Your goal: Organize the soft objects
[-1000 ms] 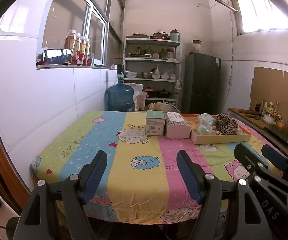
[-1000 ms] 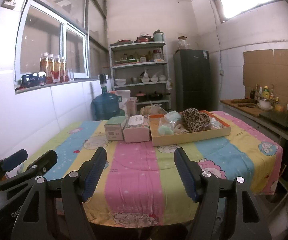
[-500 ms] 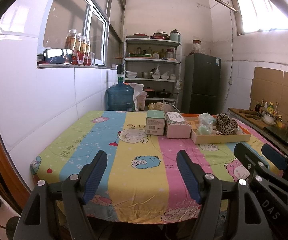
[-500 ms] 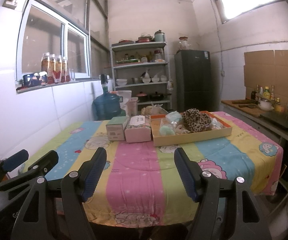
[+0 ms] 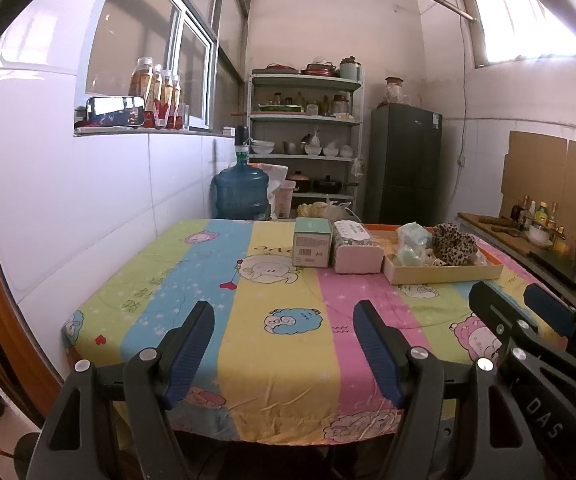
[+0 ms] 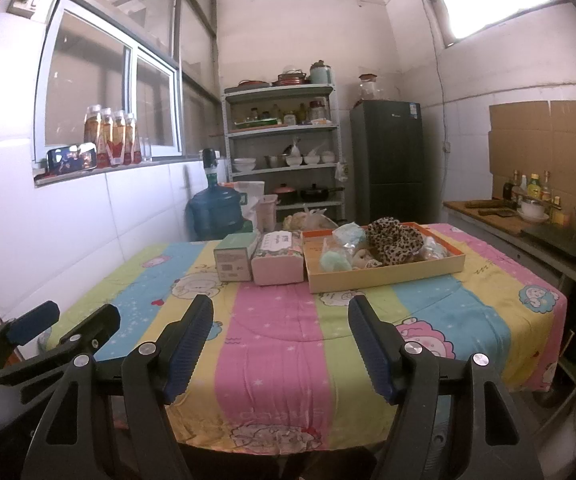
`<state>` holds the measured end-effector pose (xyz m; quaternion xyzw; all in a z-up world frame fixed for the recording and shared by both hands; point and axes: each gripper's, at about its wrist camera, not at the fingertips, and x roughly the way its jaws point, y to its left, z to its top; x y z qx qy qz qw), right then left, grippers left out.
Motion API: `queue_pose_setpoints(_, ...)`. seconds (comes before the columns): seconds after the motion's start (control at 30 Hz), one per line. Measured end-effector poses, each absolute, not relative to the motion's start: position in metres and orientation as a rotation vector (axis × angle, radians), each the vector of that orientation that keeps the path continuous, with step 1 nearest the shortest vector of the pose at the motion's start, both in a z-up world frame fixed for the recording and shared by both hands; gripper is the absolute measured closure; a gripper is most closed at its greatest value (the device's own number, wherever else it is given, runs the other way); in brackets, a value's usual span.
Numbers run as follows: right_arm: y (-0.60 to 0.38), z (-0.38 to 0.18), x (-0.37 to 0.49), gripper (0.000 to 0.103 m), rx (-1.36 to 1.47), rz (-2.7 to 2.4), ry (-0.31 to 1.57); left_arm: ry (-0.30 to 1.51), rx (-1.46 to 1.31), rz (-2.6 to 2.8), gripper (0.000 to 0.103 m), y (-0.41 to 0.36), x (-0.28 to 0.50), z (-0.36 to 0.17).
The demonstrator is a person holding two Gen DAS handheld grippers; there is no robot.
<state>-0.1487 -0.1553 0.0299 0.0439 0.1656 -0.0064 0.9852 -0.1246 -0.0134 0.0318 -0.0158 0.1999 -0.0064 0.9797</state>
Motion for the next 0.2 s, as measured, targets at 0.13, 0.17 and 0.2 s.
queue_pose_setpoints(0.13, -0.1521, 0.0312, -0.1493, 0.031, 0.087, -0.011, 0.332, 0.4, -0.038, -0.01, 0.031, -0.0113, -0.1262, 0.031)
queue_pose_setpoints(0.17, -0.1527, 0.031, -0.1493, 0.031, 0.088, -0.011, 0.332, 0.4, -0.04, -0.011, 0.031, -0.0109, -0.1264, 0.031)
queue_pose_setpoints(0.2, -0.1527, 0.031, -0.1494, 0.031, 0.088, -0.01, 0.332, 0.398, -0.042, -0.014, 0.03, -0.0104, -0.1265, 0.0309)
